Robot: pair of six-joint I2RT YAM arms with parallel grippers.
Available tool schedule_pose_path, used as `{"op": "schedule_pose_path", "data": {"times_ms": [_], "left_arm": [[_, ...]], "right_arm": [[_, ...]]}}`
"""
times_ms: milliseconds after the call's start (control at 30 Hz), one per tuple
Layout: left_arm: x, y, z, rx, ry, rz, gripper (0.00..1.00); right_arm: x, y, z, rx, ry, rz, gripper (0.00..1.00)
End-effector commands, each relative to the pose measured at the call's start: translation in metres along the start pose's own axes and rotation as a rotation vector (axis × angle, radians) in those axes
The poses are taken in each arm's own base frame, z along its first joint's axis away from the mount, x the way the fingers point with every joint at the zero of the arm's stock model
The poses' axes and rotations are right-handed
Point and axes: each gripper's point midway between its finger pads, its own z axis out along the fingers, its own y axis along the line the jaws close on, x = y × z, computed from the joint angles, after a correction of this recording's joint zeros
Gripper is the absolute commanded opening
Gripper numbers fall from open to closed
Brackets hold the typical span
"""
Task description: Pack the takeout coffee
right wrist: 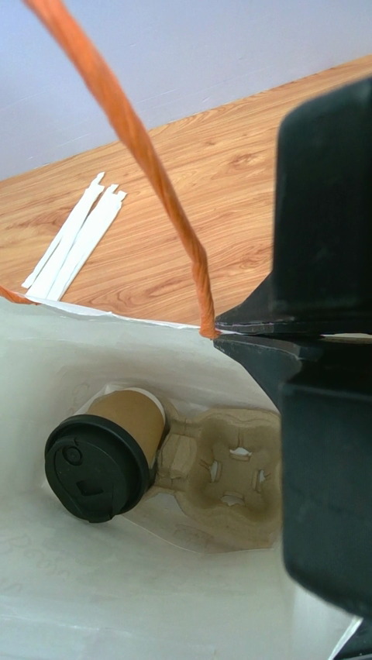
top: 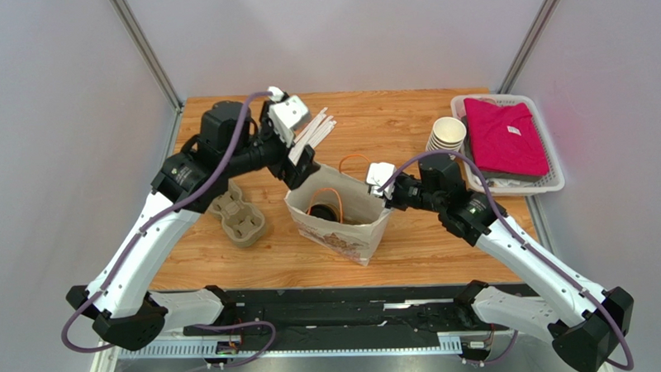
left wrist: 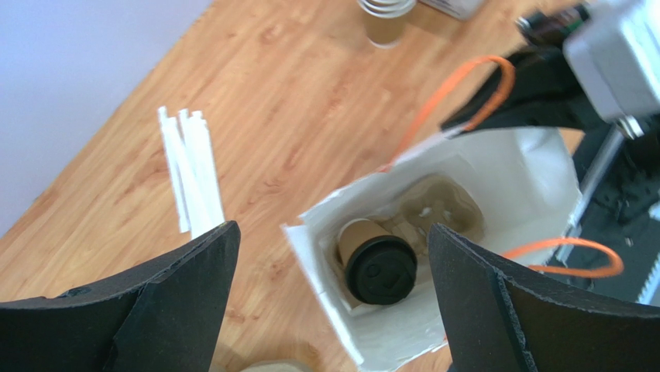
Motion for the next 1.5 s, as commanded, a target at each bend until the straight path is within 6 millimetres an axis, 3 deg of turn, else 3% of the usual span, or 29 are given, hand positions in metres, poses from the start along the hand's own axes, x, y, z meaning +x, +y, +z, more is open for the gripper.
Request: {"op": "schedule_pose_path", "data": {"times_ms": [0, 200, 233, 300, 333, 400, 433, 500, 533, 567, 600, 633, 700, 733, 800, 833, 1033, 1467], "left_arm": [[-0.015, 0.040, 0.001, -0.107, -0.014, -0.119, 0.99], [0.009, 0.113, 0.028, -0.266, 0.099, -0.196, 0.93], [0.023, 0.123, 0.043, -0.269, 0.147, -0.229, 0.90], [0.035, 0.142, 0.050, -0.296, 0.180, -0.260, 0.86], [0.052, 0.150, 0.064, -0.290, 0.226, -0.278, 0.83], [0.064, 0.167, 0.076, -0.302, 0.252, -0.281, 0.77], [0.083, 0.174, 0.093, -0.290, 0.304, -0.297, 0.70], [0.092, 0.193, 0.103, -0.306, 0.331, -0.295, 0.64], [0.113, 0.202, 0.120, -0.299, 0.377, -0.316, 0.60], [0.110, 0.213, 0.125, -0.310, 0.369, -0.307, 0.58], [0.120, 0.222, 0.130, -0.318, 0.389, -0.315, 0.56], [0.139, 0.227, 0.146, -0.297, 0.426, -0.330, 0.54], [0.142, 0.241, 0.156, -0.305, 0.424, -0.309, 0.53], [0.158, 0.244, 0.169, -0.294, 0.451, -0.313, 0.53], [0.161, 0.254, 0.180, -0.297, 0.445, -0.290, 0.52], [0.175, 0.255, 0.191, -0.286, 0.466, -0.298, 0.52], [0.192, 0.263, 0.225, -0.250, 0.435, -0.320, 0.49], [0.222, 0.258, 0.264, -0.212, 0.451, -0.372, 0.42]], "right_arm": [[-0.008, -0.026, -0.014, 0.075, 0.007, -0.029, 0.00], [0.009, -0.046, -0.024, 0.148, 0.073, -0.027, 0.00], [0.012, -0.052, -0.026, 0.168, 0.088, -0.015, 0.00], [0.015, -0.058, -0.031, 0.196, 0.105, -0.003, 0.00], [0.019, -0.061, -0.034, 0.205, 0.118, 0.006, 0.00], [0.021, -0.064, -0.038, 0.219, 0.133, 0.014, 0.00], [0.025, -0.065, -0.042, 0.225, 0.151, 0.024, 0.00], [0.027, -0.069, -0.048, 0.239, 0.168, 0.026, 0.00], [0.030, -0.070, -0.052, 0.245, 0.182, 0.031, 0.00], [0.032, -0.070, -0.054, 0.253, 0.196, 0.035, 0.00], [0.033, -0.072, -0.056, 0.259, 0.201, 0.036, 0.00], [0.034, -0.071, -0.059, 0.260, 0.211, 0.039, 0.00], [0.036, -0.071, -0.062, 0.273, 0.227, 0.054, 0.00], [0.037, -0.070, -0.064, 0.273, 0.233, 0.061, 0.00], [0.039, -0.070, -0.066, 0.283, 0.243, 0.081, 0.00], [0.040, -0.070, -0.066, 0.284, 0.247, 0.086, 0.00], [0.043, -0.072, -0.063, 0.290, 0.262, 0.116, 0.00], [0.046, -0.075, -0.057, 0.276, 0.278, 0.123, 0.00]]}}
